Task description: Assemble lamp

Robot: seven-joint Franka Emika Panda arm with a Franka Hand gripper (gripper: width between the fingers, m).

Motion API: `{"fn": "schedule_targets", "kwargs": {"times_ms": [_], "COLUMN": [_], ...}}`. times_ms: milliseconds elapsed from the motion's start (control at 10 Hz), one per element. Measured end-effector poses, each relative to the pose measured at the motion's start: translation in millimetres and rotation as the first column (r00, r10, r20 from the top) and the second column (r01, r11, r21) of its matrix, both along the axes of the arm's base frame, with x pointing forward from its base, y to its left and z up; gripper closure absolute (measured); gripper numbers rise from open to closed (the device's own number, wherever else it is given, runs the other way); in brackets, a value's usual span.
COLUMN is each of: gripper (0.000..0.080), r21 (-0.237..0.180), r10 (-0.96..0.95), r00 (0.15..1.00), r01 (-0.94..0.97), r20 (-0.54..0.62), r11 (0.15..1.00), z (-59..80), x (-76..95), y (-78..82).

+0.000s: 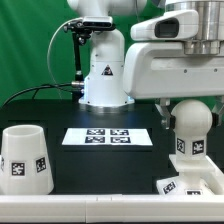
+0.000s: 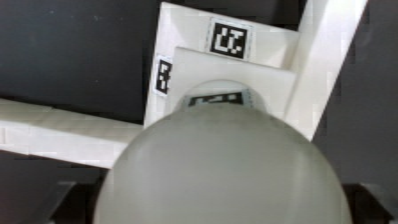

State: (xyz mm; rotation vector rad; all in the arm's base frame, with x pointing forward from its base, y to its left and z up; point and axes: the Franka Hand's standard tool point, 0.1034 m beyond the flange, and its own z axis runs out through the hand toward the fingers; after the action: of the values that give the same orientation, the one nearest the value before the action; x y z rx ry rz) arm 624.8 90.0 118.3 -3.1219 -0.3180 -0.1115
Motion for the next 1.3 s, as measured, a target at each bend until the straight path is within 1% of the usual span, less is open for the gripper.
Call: {"fn": "schedule_targets", "kwargs": {"times_ms": [100,300,400,500,700,800,900,1000,1100,1200,1300], "gripper": [0.0225,0.0225,0.0225,0.0225,0.0223,0.0223,0.0223,0.0223,0.0223,0.0223,0.0223], "r21": [0.000,0.014,0.005,0.005,0.023,0.040,0.052,0.062,0.062,0.061,0.059], "r10": [-0.003,-0.211,-0.345,-0.467,-0.695,-0.815,-0.910,-0.961,-0.978,-0.983,-0.984], "r00": [1.000,0.978,0.939,0.884,0.719,0.579,0.411,0.258,0.169,0.127,0.113], "r01": [0.003,0.211,0.345,0.467,0.695,0.815,0.911,0.966,0.985,0.991,0.993], "r20": [0.000,0.000,0.011,0.012,0.004,-0.020,-0.057,-0.102,-0.124,-0.133,-0.137], "r11": [1.000,0.977,0.939,0.884,0.719,0.578,0.408,0.253,0.162,0.119,0.105], "z": [0.0,-0.4,-0.4,-0.3,-1.1,-1.5,-2.2,-1.9,-1.6,-1.6,-2.6], "x": [0.0,0.4,0.8,0.0,-1.1,-2.0,-3.3,-2.9,-2.7,-2.7,-3.5], "y": [0.0,0.2,1.1,1.3,-0.9,-0.7,1.0,4.1,4.1,2.5,0.8]}}
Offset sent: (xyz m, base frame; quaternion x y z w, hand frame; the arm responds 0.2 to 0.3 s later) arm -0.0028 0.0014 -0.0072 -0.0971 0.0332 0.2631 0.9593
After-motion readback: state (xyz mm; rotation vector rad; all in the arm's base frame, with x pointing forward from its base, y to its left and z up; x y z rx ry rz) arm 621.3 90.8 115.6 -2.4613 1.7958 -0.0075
